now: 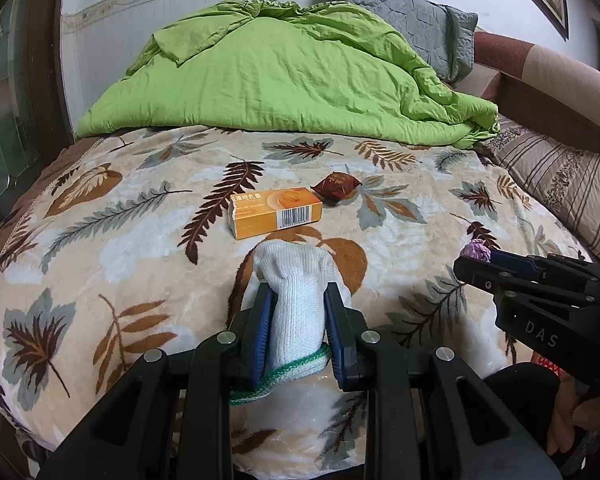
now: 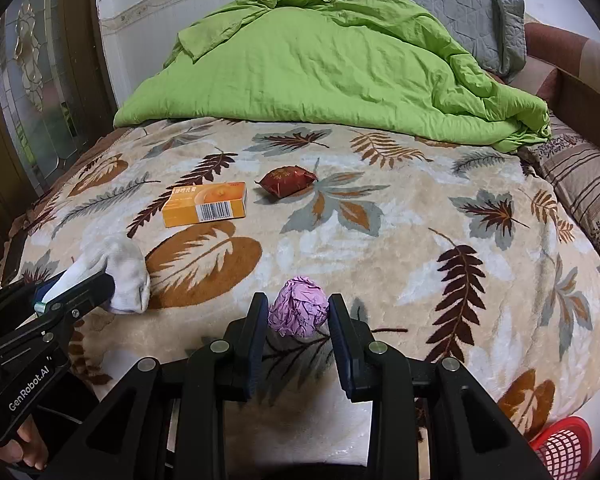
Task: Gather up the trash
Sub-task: 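Lift the white glove with the left tool while the right tool lifts the purple candy, then carry both held items over the red wastebasket and open both tools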
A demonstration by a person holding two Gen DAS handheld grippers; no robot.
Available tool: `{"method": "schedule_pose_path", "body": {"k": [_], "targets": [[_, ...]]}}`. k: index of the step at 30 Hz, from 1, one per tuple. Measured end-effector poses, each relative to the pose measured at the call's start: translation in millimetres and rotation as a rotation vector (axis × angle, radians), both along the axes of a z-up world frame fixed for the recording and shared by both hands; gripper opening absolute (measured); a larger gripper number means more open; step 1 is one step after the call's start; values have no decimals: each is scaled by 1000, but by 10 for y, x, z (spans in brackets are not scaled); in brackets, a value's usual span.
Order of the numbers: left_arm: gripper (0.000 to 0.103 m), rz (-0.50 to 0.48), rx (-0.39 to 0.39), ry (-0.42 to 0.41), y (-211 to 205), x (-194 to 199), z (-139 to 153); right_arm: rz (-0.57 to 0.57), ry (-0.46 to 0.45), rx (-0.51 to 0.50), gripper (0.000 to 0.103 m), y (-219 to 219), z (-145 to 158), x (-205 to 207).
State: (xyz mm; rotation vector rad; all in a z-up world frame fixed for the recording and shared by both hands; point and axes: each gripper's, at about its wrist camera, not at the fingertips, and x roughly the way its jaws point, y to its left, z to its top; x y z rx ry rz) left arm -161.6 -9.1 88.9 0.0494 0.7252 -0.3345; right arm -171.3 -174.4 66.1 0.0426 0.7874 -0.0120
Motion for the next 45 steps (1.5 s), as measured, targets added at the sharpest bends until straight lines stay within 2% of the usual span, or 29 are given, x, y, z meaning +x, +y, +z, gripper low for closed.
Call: {"method": "schedule_pose_path", "body": {"k": [15, 30, 38, 43, 45], "targets": [[24, -4, 2, 21, 7, 39, -40, -4, 2, 18, 33, -26, 7, 9], [24, -8, 9, 22, -55, 14, -64, 13, -17, 96, 33, -97, 178, -122], [24, -11, 27, 24, -100, 21, -79, 18, -23, 105, 33, -98, 227, -178], [24, -63, -44, 24, -94, 51, -1, 5, -33, 133, 33, -196, 317, -278], [24, -119, -99, 33, -108, 37, 55, -8, -36, 149, 33, -277, 350, -339]]}}
